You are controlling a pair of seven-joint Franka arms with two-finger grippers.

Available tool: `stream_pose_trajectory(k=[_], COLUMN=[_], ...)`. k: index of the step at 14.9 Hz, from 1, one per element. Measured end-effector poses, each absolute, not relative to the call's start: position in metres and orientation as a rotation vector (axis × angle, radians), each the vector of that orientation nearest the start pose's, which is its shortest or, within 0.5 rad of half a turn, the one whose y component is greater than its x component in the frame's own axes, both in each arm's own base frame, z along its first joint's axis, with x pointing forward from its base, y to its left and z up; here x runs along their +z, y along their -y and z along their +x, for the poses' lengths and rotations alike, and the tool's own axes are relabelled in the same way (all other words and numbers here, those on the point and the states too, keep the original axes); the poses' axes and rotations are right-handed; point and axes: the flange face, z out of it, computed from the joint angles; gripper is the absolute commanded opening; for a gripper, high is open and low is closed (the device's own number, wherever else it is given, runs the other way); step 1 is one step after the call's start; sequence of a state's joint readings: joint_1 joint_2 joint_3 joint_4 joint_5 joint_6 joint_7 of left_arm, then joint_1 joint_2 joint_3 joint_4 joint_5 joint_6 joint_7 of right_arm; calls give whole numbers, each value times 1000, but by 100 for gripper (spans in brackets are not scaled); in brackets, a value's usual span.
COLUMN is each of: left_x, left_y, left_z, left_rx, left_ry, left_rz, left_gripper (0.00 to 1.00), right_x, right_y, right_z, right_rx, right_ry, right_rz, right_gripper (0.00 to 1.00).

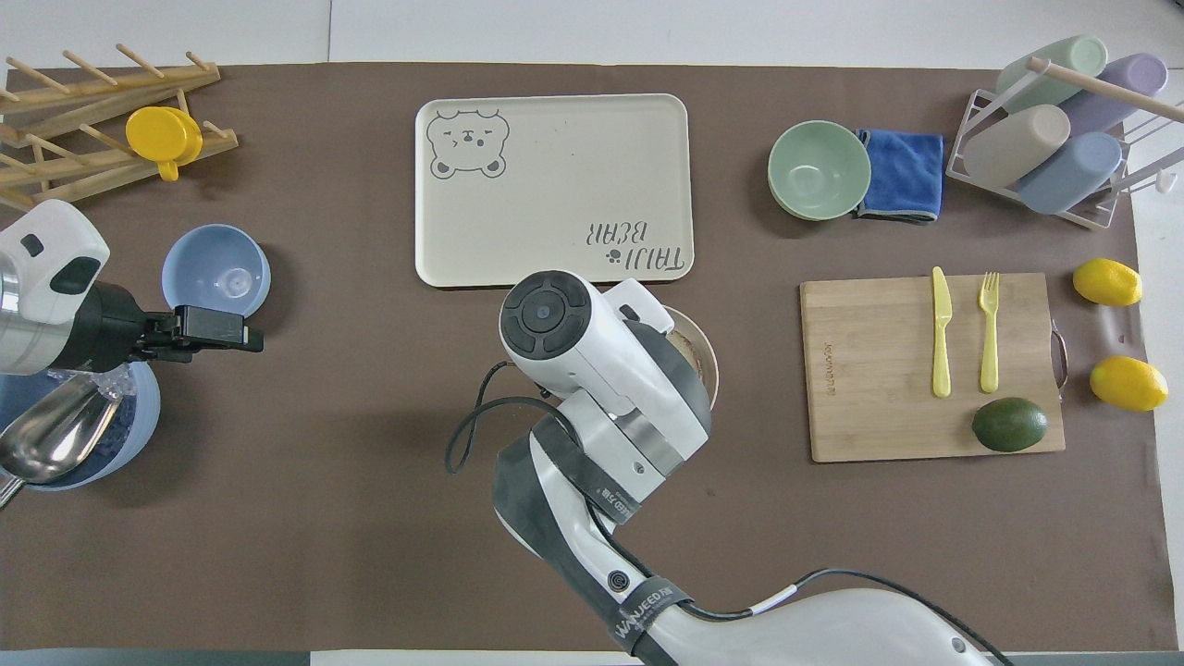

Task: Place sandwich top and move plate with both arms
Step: 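Open and withdraw the right gripper while the left gripper reaches the plate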

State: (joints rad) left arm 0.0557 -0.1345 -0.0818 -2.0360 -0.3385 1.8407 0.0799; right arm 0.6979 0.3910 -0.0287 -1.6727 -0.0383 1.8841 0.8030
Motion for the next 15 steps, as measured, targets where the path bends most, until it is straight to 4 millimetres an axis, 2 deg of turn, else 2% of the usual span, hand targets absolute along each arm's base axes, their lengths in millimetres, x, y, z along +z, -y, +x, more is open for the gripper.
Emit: stream_pose_trajectory(k=[3,7,10,15], left_x=[502,494,478,437], left_y=[48,74,122,208], left_z=[511,513,515,515], left_rx=[85,63,45,36], left_ry=[-24,-45,-32,-63], left_rz=[-3456,-3479,-3476,-3469], left_gripper=[100,100,100,100], right_x=[405,471,503,544], right_y=[-363,-273,-208,-125], right_z=[529,565,575,569], right_rx=[91,3,19,81], right_ry=[-213,-207,-136,-89], right_rz=[-3236,-3186,-3187,-3192], right_gripper=[100,100,100,100])
